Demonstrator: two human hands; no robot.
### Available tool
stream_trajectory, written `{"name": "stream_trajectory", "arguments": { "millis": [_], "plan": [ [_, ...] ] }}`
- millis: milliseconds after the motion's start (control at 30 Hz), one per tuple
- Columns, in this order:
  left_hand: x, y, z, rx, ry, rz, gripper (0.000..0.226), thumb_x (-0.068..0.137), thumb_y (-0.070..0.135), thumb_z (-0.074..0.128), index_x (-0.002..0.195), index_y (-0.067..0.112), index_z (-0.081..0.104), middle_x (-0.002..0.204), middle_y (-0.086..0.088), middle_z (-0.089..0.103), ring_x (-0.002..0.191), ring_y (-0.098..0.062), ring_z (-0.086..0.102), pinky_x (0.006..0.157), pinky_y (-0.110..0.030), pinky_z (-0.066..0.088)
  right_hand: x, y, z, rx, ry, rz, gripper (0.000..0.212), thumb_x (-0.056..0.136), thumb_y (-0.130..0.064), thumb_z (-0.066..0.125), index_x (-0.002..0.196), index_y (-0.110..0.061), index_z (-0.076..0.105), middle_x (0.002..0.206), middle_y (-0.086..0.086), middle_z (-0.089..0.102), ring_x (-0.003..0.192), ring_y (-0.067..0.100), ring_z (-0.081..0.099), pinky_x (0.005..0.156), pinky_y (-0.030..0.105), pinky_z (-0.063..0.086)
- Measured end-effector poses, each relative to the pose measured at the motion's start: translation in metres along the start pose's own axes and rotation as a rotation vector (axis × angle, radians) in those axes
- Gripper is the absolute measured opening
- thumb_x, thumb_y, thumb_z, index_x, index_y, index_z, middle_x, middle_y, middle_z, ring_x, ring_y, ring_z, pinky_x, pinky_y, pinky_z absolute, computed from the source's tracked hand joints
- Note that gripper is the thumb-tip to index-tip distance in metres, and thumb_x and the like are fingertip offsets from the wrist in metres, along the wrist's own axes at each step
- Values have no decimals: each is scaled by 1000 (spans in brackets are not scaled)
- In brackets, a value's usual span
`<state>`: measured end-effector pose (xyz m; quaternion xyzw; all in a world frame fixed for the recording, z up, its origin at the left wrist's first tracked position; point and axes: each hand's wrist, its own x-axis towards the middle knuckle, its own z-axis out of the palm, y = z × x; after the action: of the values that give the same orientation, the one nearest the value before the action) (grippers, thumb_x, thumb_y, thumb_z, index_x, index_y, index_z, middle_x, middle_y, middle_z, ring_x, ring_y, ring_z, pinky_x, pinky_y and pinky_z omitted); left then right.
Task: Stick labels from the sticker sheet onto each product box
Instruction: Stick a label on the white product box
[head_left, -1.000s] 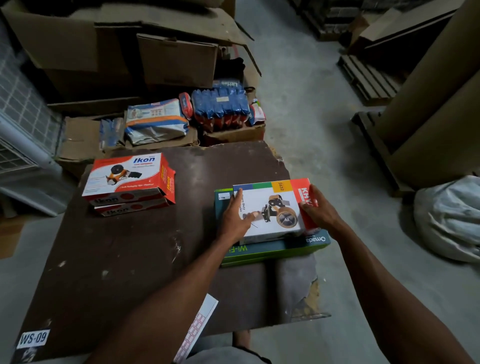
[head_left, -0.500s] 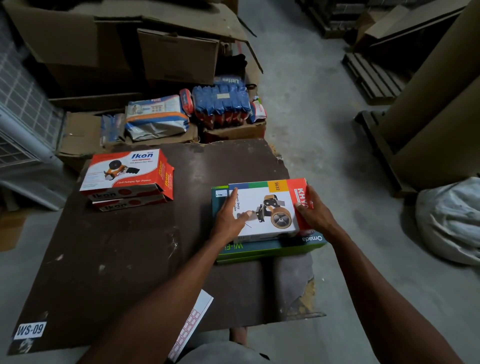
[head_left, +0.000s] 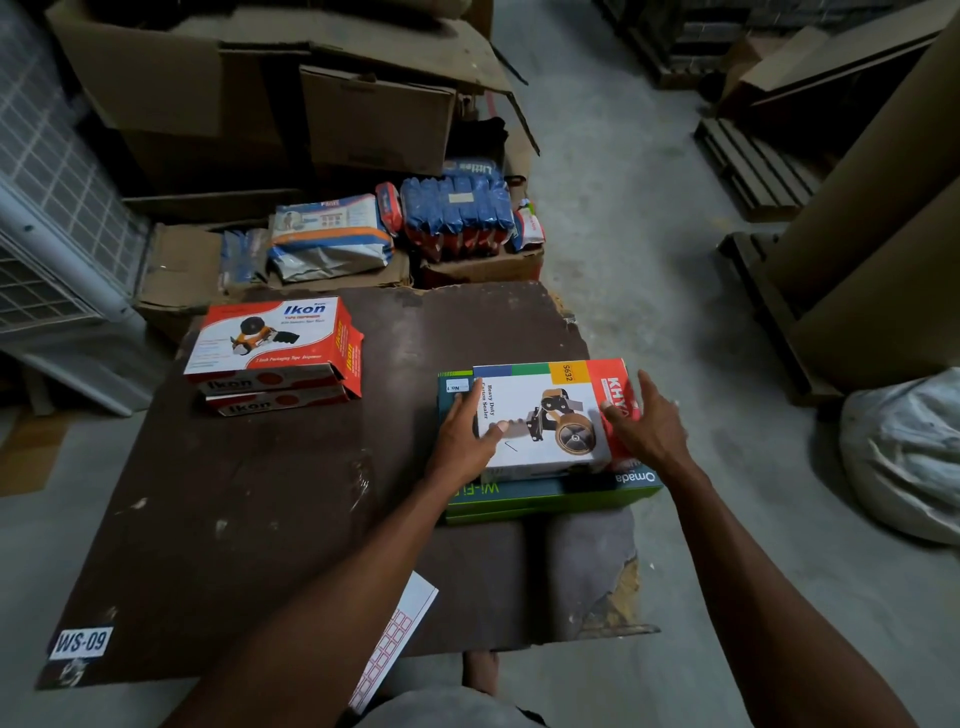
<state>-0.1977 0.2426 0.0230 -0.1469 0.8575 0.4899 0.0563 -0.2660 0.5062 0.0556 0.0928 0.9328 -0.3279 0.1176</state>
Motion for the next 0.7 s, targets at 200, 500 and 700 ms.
{"name": "stream_trajectory", "arguments": {
  "millis": [200, 500, 700],
  "plan": [
    [-24, -17, -22, -64, 86, 38, 77, 95, 37, 66, 158, 39, 23, 166, -3, 25, 154, -18, 17, 122, -42, 27, -33, -32, 16, 55, 211, -186, 67, 95, -47, 66, 152, -21, 43, 155, 13, 46, 152, 39, 24, 121, 57, 19],
    [-77, -73, -79, -269, 239, -27, 74, 89, 41, 70, 152, 49, 32, 159, -1, 38, 143, -19, 42, 115, -43, 40, -119, -107, 109, 168, 95, -630, 48, 93, -13, 68, 140, -21, 59, 146, 6, 55, 147, 17, 33, 120, 37, 31],
    [-110, -144, -128, -287, 328, -187, 78, 78, 63, 63, 149, 52, 34, 151, -3, 48, 134, -16, 53, 111, -46, 46, -158, -146, 192, 91, -162, -684, 50, 92, -17, 67, 142, -21, 58, 144, 0, 55, 141, 14, 39, 117, 23, 28]
  ]
}}
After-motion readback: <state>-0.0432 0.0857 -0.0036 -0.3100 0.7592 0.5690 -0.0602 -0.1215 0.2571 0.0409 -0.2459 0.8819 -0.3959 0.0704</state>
